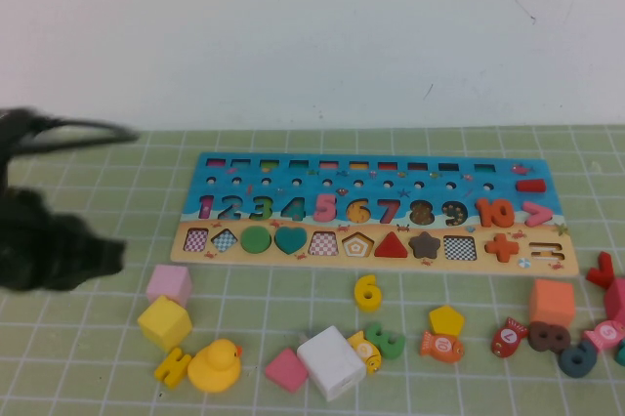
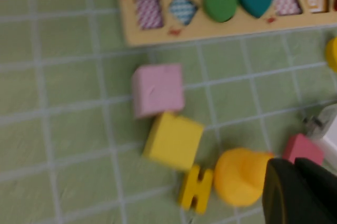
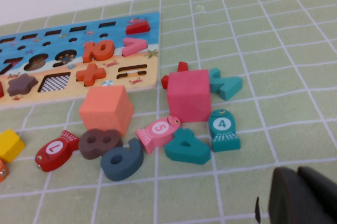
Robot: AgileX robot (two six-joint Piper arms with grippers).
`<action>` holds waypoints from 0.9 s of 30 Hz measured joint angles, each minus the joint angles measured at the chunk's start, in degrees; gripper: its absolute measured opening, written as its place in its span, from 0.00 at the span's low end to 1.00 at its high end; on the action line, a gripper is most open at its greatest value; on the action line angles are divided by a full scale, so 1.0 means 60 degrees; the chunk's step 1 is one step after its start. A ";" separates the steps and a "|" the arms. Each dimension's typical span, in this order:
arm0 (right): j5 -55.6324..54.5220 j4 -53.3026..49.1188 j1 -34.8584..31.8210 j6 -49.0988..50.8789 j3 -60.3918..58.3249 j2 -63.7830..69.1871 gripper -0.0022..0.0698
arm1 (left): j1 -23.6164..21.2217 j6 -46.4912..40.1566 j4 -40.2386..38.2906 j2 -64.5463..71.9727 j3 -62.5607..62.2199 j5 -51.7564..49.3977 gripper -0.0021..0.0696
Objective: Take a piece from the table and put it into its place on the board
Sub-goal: Pick up the "number 6"
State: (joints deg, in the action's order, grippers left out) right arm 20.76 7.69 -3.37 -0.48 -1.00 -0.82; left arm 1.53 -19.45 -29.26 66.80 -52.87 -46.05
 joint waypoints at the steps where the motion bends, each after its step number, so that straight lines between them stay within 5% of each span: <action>1: 0.0000 0.0000 0.0000 0.0000 0.0000 0.0000 0.03 | 0.0204 -0.0120 -0.0042 0.0444 -0.0395 -0.0085 0.03; 5: 0.0000 0.0000 0.0000 0.0000 0.0000 0.0000 0.03 | 0.1492 0.0472 0.0856 0.1819 -0.1914 -0.0151 0.03; 13: 0.0000 0.0000 0.0000 0.0000 0.0000 0.0000 0.03 | 0.4140 0.3856 0.3885 0.4123 -0.4148 -0.0183 0.03; 24: 0.0000 0.0000 0.0000 0.0000 0.0000 0.0000 0.03 | 0.4654 0.3322 0.2378 0.6240 -0.4873 0.0205 0.03; 27: 0.0000 0.0000 0.0000 0.0000 0.0000 0.0000 0.03 | 0.5069 0.3047 0.2403 0.6768 -0.5344 0.0008 0.11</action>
State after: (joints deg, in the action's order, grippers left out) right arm 20.76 7.69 -3.37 -0.48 -1.00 -0.82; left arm 31.94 -1.17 -14.84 107.40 -84.93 -46.00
